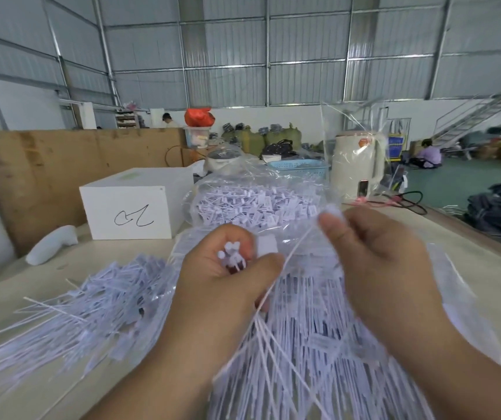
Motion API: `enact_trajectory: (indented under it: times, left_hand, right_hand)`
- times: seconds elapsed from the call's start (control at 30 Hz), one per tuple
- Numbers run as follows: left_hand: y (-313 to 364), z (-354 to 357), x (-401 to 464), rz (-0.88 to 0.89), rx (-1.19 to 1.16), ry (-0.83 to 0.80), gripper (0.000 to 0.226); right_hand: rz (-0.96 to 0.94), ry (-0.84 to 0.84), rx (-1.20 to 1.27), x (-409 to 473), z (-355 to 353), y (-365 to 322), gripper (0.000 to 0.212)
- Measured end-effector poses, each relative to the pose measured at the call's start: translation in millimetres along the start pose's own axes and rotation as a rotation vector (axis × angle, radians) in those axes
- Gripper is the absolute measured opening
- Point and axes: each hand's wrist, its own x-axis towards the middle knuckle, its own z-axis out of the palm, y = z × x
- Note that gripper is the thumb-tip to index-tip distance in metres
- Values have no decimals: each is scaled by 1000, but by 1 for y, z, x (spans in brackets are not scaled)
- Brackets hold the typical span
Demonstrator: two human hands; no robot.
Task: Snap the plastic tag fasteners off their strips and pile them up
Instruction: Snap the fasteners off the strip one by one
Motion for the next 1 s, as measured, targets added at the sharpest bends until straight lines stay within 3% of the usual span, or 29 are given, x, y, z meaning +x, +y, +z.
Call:
enact_trajectory:
  times: [0.07, 0.17, 0.23, 0.33, 0.43, 0.53, 0.67, 0.77, 0.87, 1.0]
  left_hand:
    - [-2, -1, -2, -29, 25, -31, 22]
    - [0, -6, 5, -60, -22, -220, 14]
    - [4, -12, 13, -64, -32, -317, 15]
    - [6, -16, 18, -31, 59, -487, 13]
    - [1, -12, 8, 25, 106, -606, 11]
    - [-3, -19, 5, -65, 102, -668, 14]
    - [-2, -37, 4, -196, 69, -774, 17]
    - [-5, -37, 2, -143, 110, -722, 12]
    - [-8, -37, 2, -130, 87, -642, 5]
    - [-10, -35, 1, -122, 36, -645, 4]
  right_hand:
    - [0, -62, 49, 6, -9, 2, 50]
    - [36, -490, 196, 0, -13, 0, 34]
    - [12, -658, 200, -2, -11, 1, 30]
    - [-5, -694, 111, 1, -12, 9, 47]
    - [-23, -778, 84, 1, -14, 10, 31]
    - [-47, -779, -30, 1, -14, 11, 23]
    - [-153, -713, -449, -1, -13, 5, 69]
    - [-90, -779, -590, -1, -17, 0, 74]
    - [-35, -877, -492, 0, -22, 0, 62]
    - [-78, -897, -400, 2, -26, 0, 61]
